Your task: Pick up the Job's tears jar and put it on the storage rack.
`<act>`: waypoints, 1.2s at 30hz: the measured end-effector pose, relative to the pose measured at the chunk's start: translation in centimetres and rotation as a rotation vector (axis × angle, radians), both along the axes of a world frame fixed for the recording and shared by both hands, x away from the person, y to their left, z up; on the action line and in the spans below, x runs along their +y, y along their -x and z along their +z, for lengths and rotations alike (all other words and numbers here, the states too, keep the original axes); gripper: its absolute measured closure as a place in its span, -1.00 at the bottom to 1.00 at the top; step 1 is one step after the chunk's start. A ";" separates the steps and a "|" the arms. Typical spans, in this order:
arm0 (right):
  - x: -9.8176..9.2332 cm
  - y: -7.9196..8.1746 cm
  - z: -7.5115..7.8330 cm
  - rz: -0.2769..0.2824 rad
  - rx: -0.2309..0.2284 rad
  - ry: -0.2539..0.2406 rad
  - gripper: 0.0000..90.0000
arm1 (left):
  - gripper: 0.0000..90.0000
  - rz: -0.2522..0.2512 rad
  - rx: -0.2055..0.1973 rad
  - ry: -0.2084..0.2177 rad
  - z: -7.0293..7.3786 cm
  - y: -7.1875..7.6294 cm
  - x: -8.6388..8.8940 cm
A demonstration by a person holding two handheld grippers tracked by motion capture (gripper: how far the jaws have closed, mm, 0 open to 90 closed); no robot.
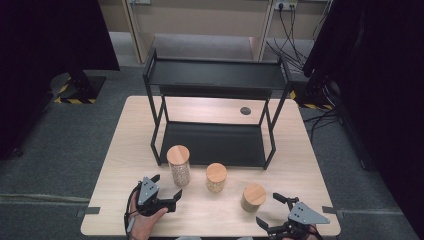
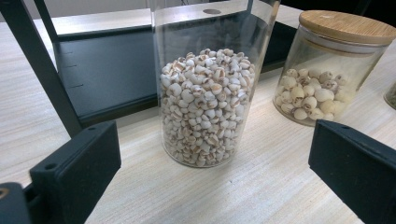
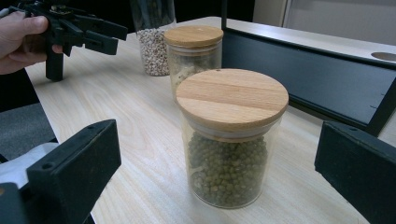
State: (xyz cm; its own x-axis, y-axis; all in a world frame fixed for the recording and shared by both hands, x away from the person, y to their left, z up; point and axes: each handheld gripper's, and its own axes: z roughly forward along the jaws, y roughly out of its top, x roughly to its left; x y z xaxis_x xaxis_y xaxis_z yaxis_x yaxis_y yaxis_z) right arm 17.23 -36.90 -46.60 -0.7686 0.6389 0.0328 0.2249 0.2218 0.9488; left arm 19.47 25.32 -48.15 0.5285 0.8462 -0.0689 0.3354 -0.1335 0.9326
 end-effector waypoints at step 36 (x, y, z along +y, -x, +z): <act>0.1 -0.2 -0.1 0.002 0.012 -0.001 -0.98 | -0.96 -0.002 0.010 0.011 -0.1 -0.3 -0.3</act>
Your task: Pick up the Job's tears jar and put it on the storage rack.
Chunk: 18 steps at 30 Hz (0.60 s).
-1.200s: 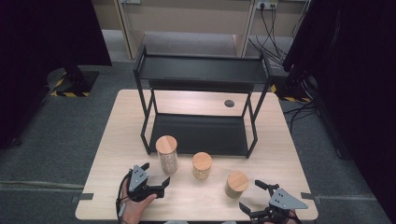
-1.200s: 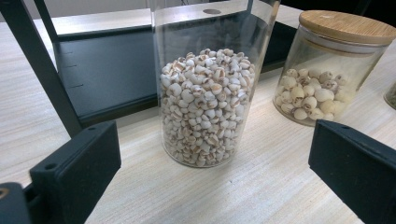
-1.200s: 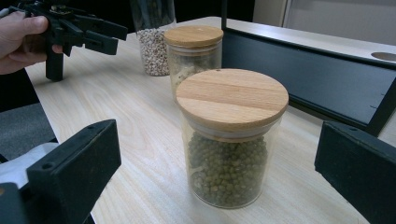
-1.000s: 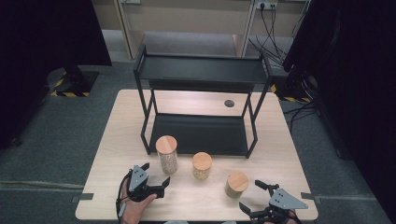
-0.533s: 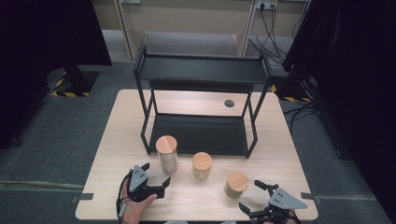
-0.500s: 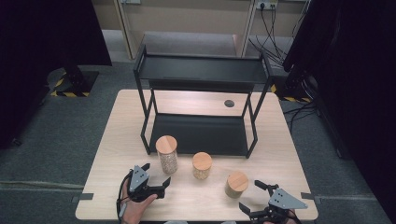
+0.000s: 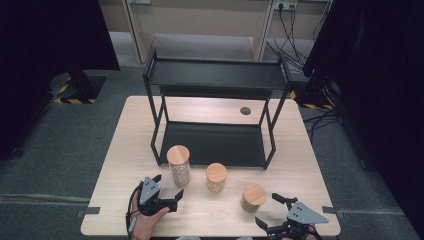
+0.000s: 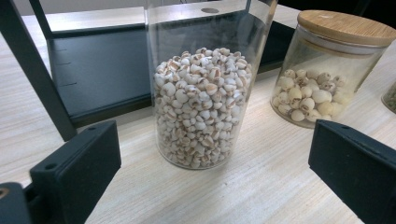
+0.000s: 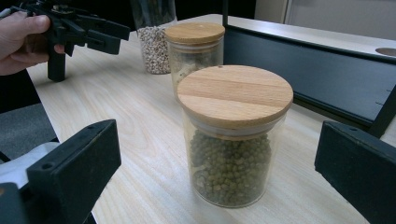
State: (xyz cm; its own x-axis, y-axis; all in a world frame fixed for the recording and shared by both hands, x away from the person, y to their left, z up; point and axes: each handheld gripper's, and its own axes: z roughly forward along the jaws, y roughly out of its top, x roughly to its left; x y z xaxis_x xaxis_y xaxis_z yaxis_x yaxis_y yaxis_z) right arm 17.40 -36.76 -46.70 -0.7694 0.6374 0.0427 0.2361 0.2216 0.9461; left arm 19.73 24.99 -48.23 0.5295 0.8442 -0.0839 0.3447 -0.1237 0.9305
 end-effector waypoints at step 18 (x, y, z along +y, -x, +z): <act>0.0 -0.2 -0.1 -0.005 0.010 -0.008 -0.98 | -0.95 0.000 0.004 -0.001 0.8 -1.7 -0.9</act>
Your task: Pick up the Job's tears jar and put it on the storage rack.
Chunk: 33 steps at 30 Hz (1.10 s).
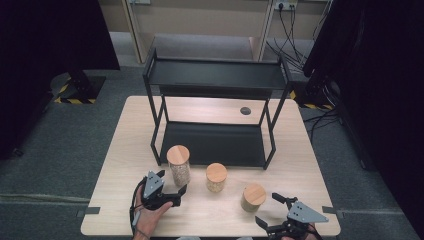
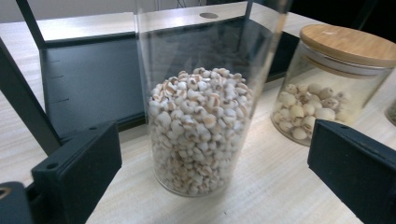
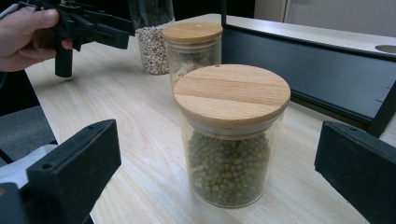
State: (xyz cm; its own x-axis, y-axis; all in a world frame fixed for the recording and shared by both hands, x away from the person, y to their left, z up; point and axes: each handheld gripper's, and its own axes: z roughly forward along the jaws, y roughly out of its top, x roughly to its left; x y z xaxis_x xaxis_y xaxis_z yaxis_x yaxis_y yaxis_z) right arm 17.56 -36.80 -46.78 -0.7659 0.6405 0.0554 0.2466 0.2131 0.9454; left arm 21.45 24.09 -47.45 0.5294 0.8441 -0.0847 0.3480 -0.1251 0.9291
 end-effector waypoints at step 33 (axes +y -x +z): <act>-0.2 0.0 0.0 -0.001 0.004 -0.007 -0.98 | -0.48 0.000 -0.024 -0.051 0.8 -3.3 -2.1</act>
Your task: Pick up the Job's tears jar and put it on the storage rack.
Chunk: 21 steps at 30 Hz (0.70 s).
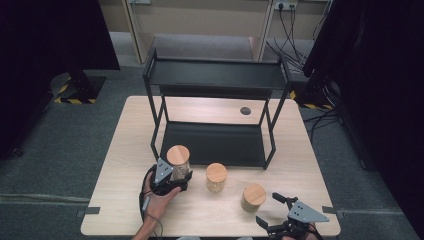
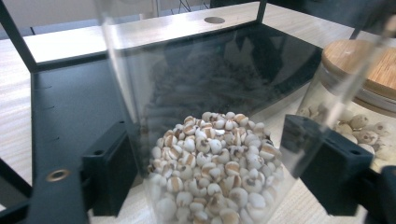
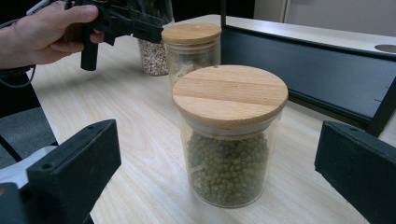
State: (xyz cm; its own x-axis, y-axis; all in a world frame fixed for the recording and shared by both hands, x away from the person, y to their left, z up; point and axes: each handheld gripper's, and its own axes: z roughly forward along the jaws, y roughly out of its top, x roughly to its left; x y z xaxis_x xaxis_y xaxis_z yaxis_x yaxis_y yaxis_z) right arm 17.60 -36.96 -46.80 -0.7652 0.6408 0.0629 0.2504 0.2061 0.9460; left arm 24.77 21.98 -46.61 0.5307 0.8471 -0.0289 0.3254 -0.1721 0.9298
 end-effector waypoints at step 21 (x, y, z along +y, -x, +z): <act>0.0 0.0 0.0 0.003 0.003 -0.001 -0.98 | -0.43 -0.010 -0.022 -0.016 1.5 -0.4 -0.2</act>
State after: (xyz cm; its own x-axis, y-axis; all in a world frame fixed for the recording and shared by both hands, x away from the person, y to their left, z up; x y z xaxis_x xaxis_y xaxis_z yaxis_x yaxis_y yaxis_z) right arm 17.64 -36.91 -46.84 -0.7666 0.6387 0.0657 0.2523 0.2056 0.9456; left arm 25.15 21.79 -45.08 0.5397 0.8419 -0.0040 0.3030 -0.1898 0.9339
